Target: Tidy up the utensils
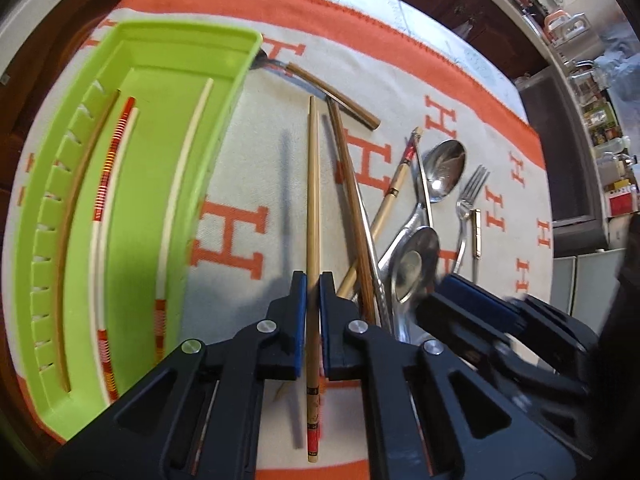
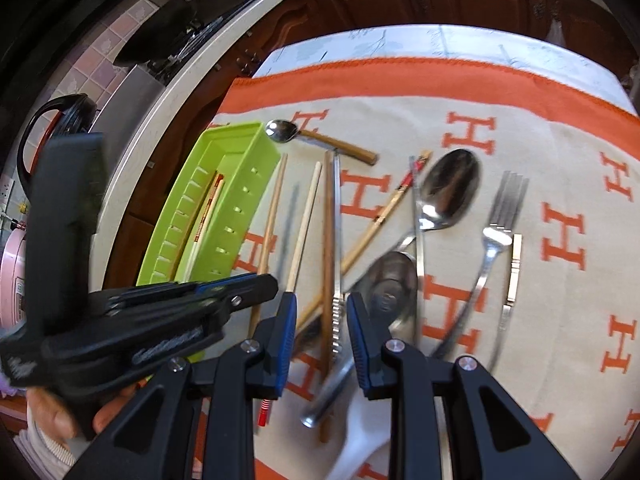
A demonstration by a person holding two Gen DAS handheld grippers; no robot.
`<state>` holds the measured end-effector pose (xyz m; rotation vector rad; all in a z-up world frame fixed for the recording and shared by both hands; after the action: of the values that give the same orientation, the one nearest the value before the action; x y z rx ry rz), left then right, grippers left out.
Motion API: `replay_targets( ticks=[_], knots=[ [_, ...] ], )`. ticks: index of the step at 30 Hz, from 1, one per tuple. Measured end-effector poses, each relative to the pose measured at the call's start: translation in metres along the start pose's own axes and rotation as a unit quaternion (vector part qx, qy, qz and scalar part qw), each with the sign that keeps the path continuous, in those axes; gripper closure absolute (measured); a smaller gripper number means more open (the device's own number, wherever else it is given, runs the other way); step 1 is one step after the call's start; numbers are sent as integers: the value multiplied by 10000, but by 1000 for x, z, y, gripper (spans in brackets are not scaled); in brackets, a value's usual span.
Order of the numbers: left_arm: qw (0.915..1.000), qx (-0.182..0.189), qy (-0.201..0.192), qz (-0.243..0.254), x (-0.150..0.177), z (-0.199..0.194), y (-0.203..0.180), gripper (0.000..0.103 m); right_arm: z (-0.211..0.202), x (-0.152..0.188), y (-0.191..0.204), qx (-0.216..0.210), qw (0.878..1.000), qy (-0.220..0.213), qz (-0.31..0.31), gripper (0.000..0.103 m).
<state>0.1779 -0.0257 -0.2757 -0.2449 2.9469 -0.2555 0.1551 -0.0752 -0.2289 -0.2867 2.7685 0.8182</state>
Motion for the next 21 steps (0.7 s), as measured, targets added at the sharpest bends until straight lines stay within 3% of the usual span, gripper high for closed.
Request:
replay_targets(
  ticks=[13, 21],
  knots=[
    [9980, 13, -638, -4, -7, -93, 57, 99, 49, -8, 35, 32, 9992, 397, 95, 77],
    [9972, -47, -707, -236, -7, -107, 105, 99, 88, -1, 48, 850, 9938, 685, -191, 77]
  ],
)
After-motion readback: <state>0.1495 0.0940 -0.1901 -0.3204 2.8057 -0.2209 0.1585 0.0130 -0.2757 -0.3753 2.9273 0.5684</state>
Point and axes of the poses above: each gripper's, at about its wrist camera, not at the fingertips, and z roughly the way its jaws point, y to its left, x to its underside, the point moved 10 cm from there along z, roughly the way its jaws point, and after that the axes turned 7 degrees about -x, right-handed, at the moved point
